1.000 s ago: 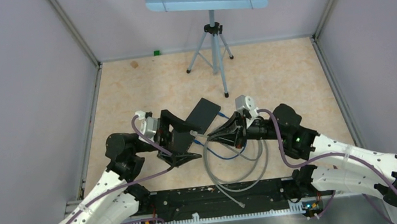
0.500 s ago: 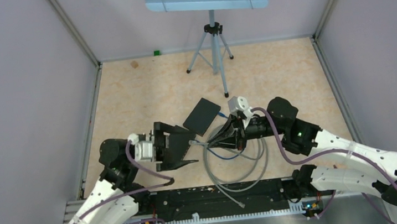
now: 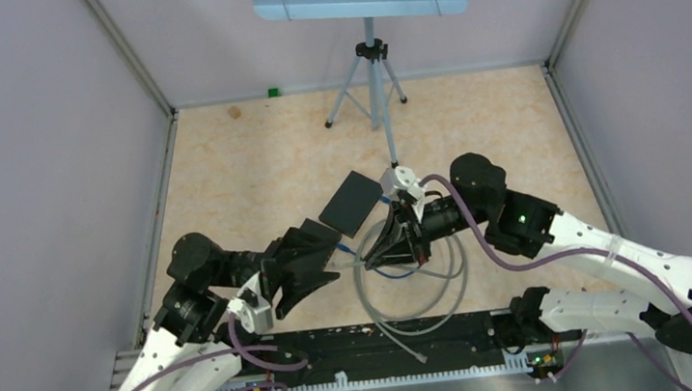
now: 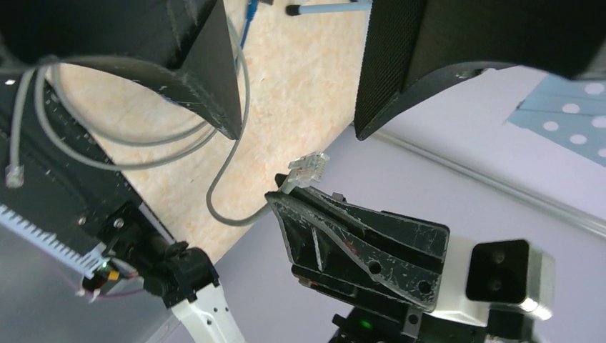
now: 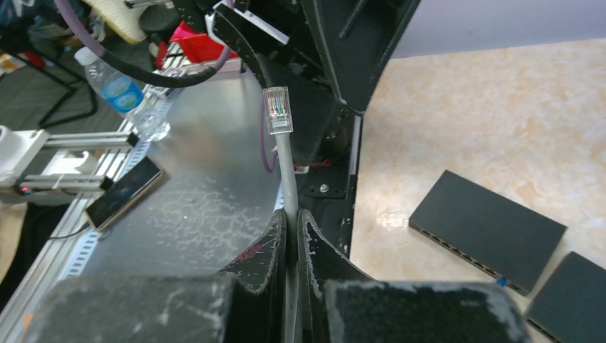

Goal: Insert the plug into the switch port
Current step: Pick up the connector from the center of the board.

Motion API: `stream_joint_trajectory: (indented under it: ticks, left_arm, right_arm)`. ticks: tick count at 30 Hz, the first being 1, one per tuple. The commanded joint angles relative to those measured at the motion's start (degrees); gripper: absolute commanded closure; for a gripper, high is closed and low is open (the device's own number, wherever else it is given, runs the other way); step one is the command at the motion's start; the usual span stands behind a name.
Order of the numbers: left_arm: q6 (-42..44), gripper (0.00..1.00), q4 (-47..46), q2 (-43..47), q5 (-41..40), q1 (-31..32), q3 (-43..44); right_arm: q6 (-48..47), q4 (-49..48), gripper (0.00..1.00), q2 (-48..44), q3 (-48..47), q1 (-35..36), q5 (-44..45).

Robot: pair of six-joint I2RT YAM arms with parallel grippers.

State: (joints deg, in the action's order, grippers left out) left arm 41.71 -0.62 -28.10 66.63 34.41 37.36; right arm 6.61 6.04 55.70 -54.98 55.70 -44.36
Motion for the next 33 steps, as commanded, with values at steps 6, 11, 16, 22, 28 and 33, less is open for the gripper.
stream_joint_trajectory:
  ticks: [6,11,16,22,28,33]
  left_arm:
    - [17.1,0.48,13.6,-1.7,4.7,0.1,6.9]
    - [19.5,0.48,18.8,-1.8,8.3,0.1,8.4]
    - [23.1,0.50,25.0,-3.4,10.3,0.2,10.2]
    - [25.9,0.50,29.2,-4.9,9.8,0.2,11.7]
    - [26.0,0.60,29.4,-5.8,10.5,0.2,11.8]
    - [26.0,0.63,29.7,-6.1,10.4,0.1,11.9]
  right_arm:
    - [-1.9,9.5,1.00,4.9,-7.6,-0.4,-7.0]
    - [-1.3,10.2,1.00,6.3,-8.0,-0.4,-6.4]
    - [-0.7,9.6,1.00,7.0,-8.3,-0.4,-6.3]
    - [-0.6,9.9,1.00,7.7,-8.7,-0.4,-6.3]
    - [0.0,9.3,1.00,7.6,-8.6,-0.5,-6.4]
    - [0.1,8.9,1.00,7.8,-8.5,-0.5,-6.8]
